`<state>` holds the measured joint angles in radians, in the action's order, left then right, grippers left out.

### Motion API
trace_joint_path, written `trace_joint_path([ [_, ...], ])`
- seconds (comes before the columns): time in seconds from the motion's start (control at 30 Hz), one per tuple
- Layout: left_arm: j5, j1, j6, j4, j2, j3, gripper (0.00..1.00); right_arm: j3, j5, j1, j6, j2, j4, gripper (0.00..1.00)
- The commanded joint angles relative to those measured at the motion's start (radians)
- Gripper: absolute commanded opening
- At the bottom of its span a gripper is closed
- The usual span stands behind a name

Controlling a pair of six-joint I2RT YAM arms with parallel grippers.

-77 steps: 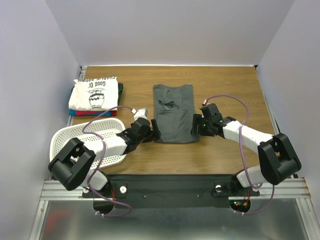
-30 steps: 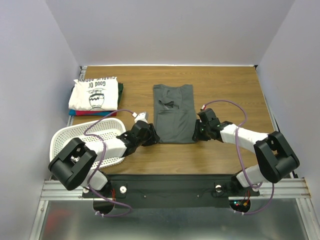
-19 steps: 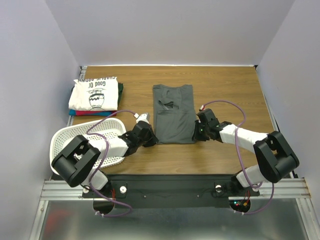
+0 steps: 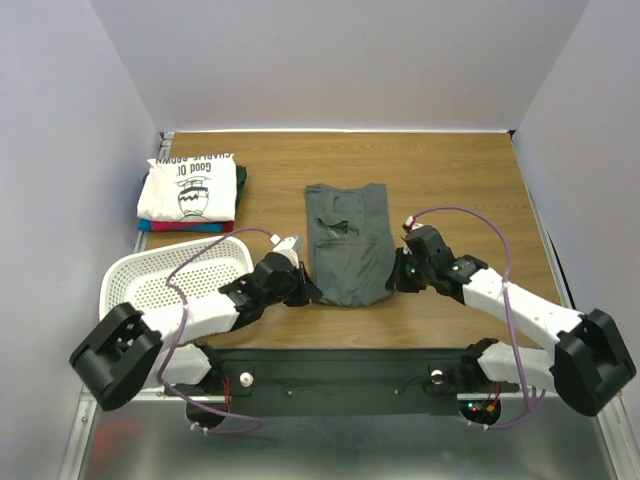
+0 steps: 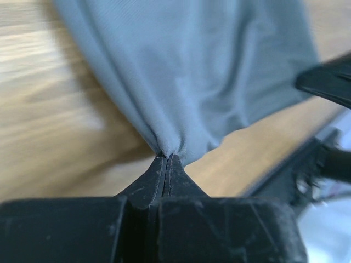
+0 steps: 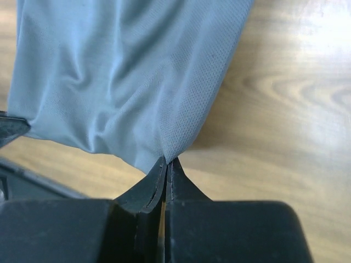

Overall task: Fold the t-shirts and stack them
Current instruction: Fold the tshirt

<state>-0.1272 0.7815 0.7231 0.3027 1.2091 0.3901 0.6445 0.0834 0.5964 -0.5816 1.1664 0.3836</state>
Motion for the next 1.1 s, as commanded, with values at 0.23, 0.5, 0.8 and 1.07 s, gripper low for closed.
trace_joint_path([
  [0.23, -0.049, 0.077, 0.07, -0.148, -0.38, -0.04, 0.0, 0.084, -0.017, 0.126, -0.095, -0.237, 0.305, 0.01],
  [0.5, 0.023, 0.108, 0.137, -0.188, -0.591, 0.004, 0.0, 0.222, -0.053, 0.141, -0.136, -0.369, 0.388, 0.0],
  [0.8, 0.25, 0.102, 0.052, -0.105, -0.462, 0.087, 0.0, 0.317, -0.335, 0.141, -0.067, -0.228, 0.308, 0.0],
  [1.07, 0.212, -0.013, -0.04, -0.005, -0.293, 0.15, 0.0, 0.365, -0.508, 0.14, 0.017, -0.071, 0.218, 0.0],
])
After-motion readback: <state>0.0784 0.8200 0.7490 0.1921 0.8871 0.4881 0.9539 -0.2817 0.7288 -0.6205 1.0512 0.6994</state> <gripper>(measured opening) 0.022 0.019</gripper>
